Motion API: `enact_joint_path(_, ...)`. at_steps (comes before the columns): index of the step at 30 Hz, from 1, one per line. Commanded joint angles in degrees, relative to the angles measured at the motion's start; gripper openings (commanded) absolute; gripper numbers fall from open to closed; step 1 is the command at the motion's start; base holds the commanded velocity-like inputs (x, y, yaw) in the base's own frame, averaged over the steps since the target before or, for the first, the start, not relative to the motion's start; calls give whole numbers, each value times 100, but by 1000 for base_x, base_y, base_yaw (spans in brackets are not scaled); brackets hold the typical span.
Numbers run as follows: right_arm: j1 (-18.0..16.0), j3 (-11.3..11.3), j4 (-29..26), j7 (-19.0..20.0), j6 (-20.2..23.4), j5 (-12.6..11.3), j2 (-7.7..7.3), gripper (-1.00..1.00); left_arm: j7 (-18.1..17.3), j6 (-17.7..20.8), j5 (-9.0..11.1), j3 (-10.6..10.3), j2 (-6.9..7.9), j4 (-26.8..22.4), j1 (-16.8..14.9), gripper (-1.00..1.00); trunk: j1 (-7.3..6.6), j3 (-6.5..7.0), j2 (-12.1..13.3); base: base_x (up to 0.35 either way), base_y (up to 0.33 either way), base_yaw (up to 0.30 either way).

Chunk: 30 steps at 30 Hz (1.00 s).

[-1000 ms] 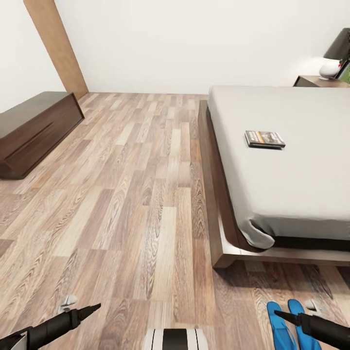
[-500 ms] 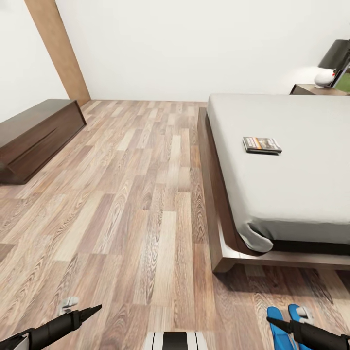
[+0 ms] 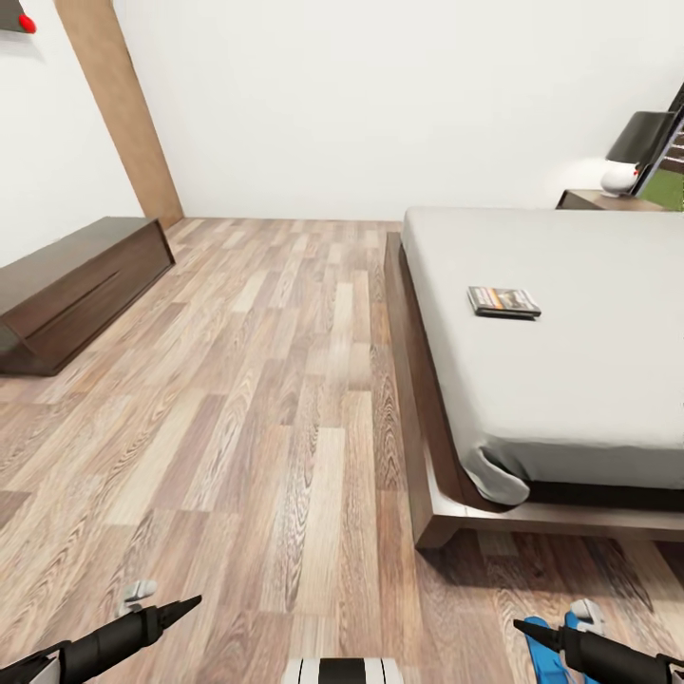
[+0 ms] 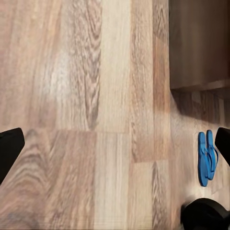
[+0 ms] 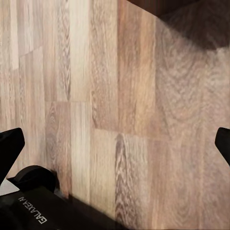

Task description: In the bedroom, move the book from the bed onto either nightstand, and place the two sandals side by side next to the bed.

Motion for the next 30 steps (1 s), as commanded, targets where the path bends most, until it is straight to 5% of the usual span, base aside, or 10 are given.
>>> enact_joint_path(1,-2,-25,13,18,36,-2,2,100,-16,6,-17,17,-1,2,-2,100,-3,19,0,0,0,0)
enact_joint_path(11,-2,-22,180,12,-43,-2,3,100,-16,6,-17,17,-4,2,-2,100,-6,41,1,0,0,0)
enact_joint_path(22,-2,-17,193,3,-45,-2,8,100,-8,6,-17,17,-58,2,-2,100,-34,285,16,0,0,0)
enact_joint_path(27,-2,-23,203,-140,-138,-2,230,100,29,5,-24,15,-82,2,-2,100,-47,395,23,0,0,0)
enact_joint_path(30,-2,-25,209,-487,-441,-2,501,100,457,-2,-26,15,-171,2,-2,100,-55,462,27,0,0,0)
